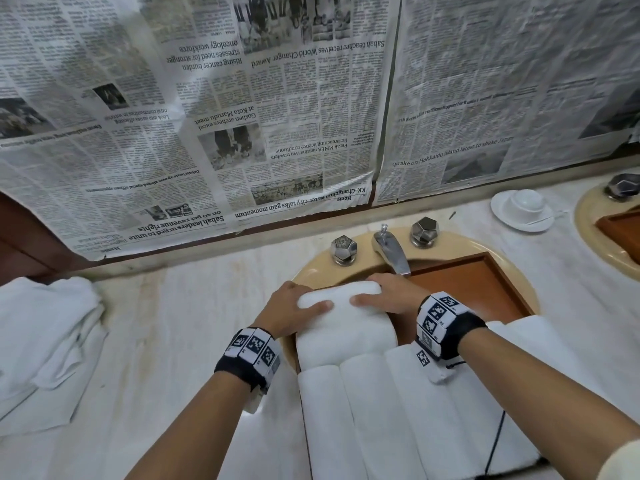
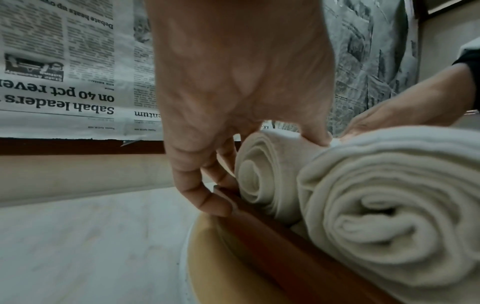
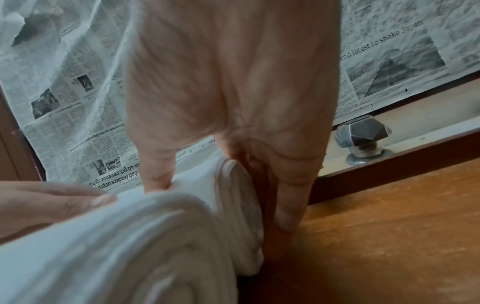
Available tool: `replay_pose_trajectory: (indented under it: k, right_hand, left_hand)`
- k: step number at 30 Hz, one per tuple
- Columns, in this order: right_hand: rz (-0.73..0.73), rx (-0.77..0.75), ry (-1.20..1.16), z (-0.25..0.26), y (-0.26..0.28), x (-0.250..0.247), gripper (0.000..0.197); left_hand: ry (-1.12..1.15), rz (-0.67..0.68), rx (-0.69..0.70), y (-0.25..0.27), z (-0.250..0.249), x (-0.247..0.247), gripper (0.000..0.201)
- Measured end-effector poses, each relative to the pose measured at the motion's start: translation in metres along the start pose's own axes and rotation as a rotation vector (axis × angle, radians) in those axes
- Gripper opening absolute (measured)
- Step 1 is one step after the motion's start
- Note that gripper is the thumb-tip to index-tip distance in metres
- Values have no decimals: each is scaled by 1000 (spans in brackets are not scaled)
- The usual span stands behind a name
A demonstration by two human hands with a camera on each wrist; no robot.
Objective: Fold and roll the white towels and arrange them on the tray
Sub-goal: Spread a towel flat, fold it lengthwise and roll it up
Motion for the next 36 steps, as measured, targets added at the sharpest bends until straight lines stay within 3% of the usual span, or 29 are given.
replay_pose_trajectory:
  k: [3, 6, 11, 16, 20, 27, 36]
  right_hand:
    - [3, 19, -14, 1, 1, 1, 74]
    - [-4, 49, -41, 0, 2, 2, 80]
    - [13, 36, 36, 4, 8, 2, 75]
    - [-107, -32, 54, 11, 26, -2, 77]
    - [-208, -93, 115, 24, 45, -1, 84]
    - [-288, -228, 181, 82, 88, 32, 82]
    - [-268, -332, 256, 203, 117, 128, 83]
  left_hand:
    - [-31, -45, -15, 3, 1, 1, 73]
    - [-38, -64, -61, 8, 3, 2, 72]
    - [16, -59, -75, 21, 5, -6, 86]
    - [23, -79, -20, 46, 14, -14, 70]
    - [70, -163, -19, 67, 31, -23, 82]
    - [48, -193, 68, 114, 66, -45, 86]
    - [-71, -237, 69, 216, 148, -94, 81]
Point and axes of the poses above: each hand's wrist, its own y-axis away from the middle knuckle, its own x-axis out of the palm, z = x × y, the point moved 2 cm from there along -y, towards the middle knuckle, and after that the axes turned 5 degrees about y, right-handed, at the moved point
